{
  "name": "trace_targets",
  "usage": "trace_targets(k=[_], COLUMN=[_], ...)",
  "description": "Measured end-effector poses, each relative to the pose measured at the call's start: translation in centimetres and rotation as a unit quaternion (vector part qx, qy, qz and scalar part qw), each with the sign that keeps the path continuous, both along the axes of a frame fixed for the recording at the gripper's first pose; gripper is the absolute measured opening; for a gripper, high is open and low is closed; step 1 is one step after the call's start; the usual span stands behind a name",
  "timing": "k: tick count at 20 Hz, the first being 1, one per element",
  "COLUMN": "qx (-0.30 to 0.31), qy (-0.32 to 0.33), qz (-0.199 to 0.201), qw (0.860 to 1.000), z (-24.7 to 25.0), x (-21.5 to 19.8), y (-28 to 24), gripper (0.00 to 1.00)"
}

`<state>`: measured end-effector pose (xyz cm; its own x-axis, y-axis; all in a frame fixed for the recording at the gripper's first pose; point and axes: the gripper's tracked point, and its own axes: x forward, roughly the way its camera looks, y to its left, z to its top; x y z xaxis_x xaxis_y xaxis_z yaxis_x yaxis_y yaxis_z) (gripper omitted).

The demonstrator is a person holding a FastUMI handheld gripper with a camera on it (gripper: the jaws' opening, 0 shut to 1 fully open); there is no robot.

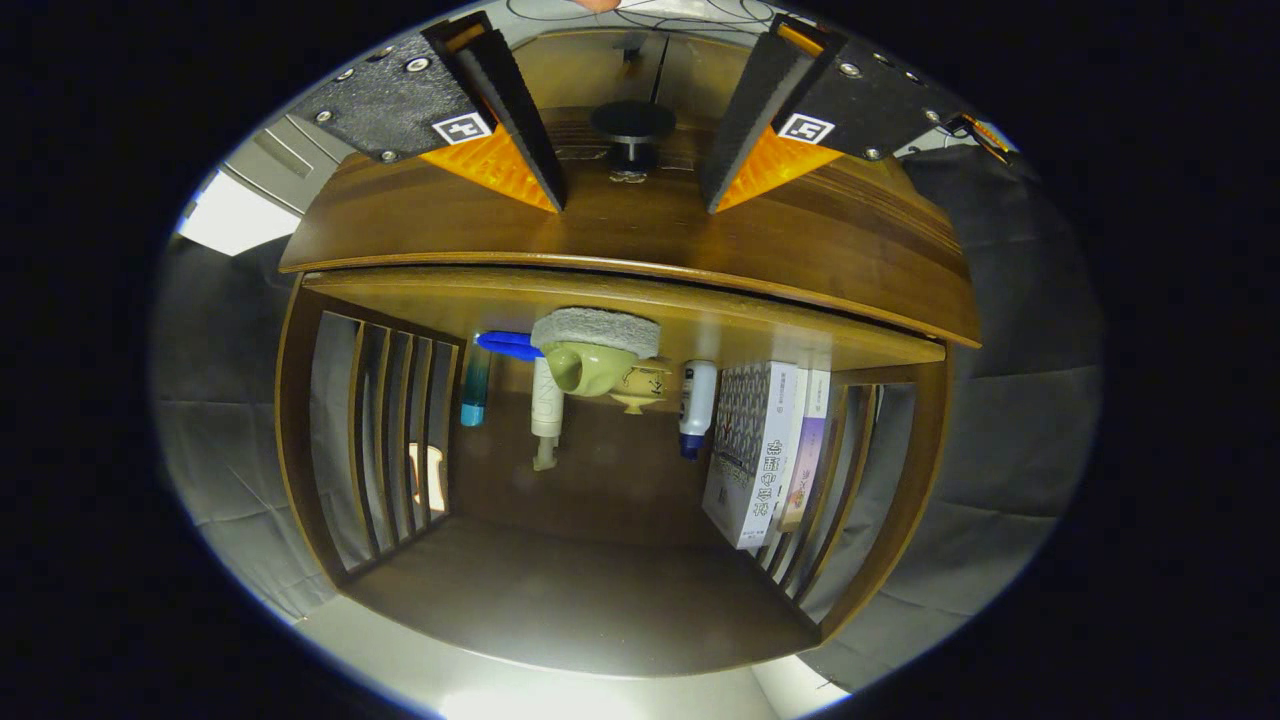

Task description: Pull open the drawer, take out the items inside it, and place them on the countertop above the cabinet.

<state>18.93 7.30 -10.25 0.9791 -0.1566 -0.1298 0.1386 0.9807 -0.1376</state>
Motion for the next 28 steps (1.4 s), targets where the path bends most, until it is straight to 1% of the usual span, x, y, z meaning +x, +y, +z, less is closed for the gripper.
trace_targets(k=[7, 9, 12, 13, 15, 19, 25, 28], qx=[-0.005, 0.008, -0.013, -0.012, 0.001, 0.025, 0.052, 0.055], qy=[-0.002, -0.005, -0.032, -0.035, -0.029, -0.040, -0.069, -0.080], qz=[-0.004, -0.002, 0.005, 0.013, 0.028, 0.041, 0.039, 0.038], qw=[1.000, 1.000, 0.999, 0.999, 0.999, 0.998, 0.996, 0.995], z=[0.3, 0.2, 2.0, 2.3, 2.7, 4.2, 7.7, 9.3], x=[-0.5, -0.4, -0.5, -0.7, -1.9, -4.7, -9.0, -10.8], y=[0.1, 0.3, 0.0, 0.0, 0.4, 0.2, -1.9, -2.9], gripper=[0.89, 0.89, 0.95, 0.95, 0.95, 0.95, 0.95, 0.95])
